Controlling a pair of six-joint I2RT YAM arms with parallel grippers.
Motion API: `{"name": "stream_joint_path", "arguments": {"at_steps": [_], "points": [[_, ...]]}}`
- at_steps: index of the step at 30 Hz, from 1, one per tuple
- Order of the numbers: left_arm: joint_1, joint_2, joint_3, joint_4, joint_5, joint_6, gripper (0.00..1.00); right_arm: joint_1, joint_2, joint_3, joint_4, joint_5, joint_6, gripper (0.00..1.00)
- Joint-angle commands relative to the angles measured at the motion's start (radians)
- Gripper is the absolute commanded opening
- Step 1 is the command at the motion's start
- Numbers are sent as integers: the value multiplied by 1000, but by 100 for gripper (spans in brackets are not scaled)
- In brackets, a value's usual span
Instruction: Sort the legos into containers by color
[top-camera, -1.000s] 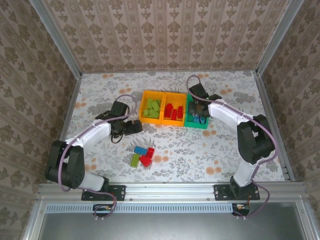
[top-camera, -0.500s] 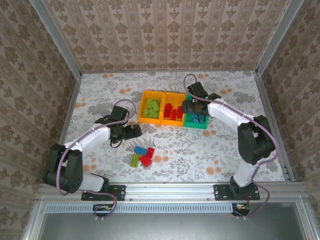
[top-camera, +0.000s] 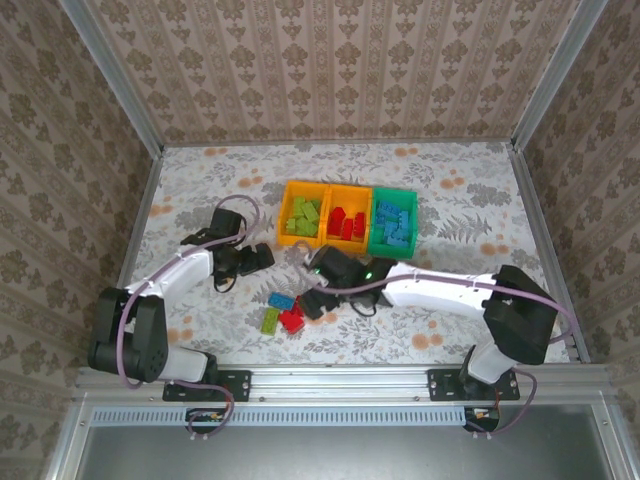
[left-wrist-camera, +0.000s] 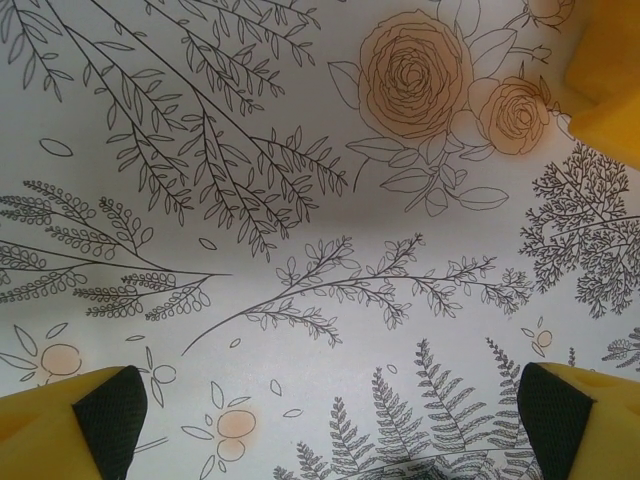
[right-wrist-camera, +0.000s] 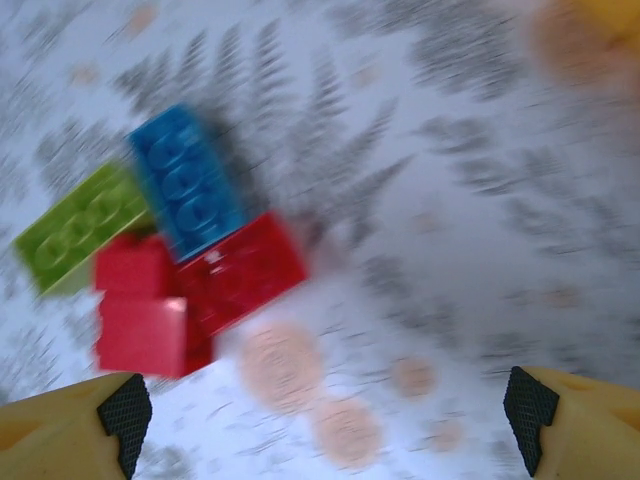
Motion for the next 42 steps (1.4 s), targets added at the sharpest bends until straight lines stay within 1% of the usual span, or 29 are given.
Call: {"name": "stream_joint_path", "arguments": {"at_steps": [1,6,13,18,28,32,36,38,40,42], "points": [[14,12,20,-3,12,7,99,57,56,29,-11,18,23,94],[17,0,12,0,8,6,99,135,141,94,-37,28,30,95],[21,-8,-9,12,11,2,99,167,226,170,-57,11,30,94],[22,-11,-18,19,14,2,100,167,291,212,-106,14,22,90],[30,-14,-25,21,13,5,100,167,367,285,-165,17,13,74],[33,-14,-30,23,14,6,100,167,370,291,-181,38,13,65],[33,-14,-30,20,13,7,100,166,337,276,-181,71,12,47],[34,-15,-29,17,11,10,100,161,301,261,-177,86,5,41],[33,-17,-30,12,7,17,100,146,260,237,-167,89,-1,39],[27,-21,-29,8,1,20,100,113,203,206,-149,86,0,38]]}}
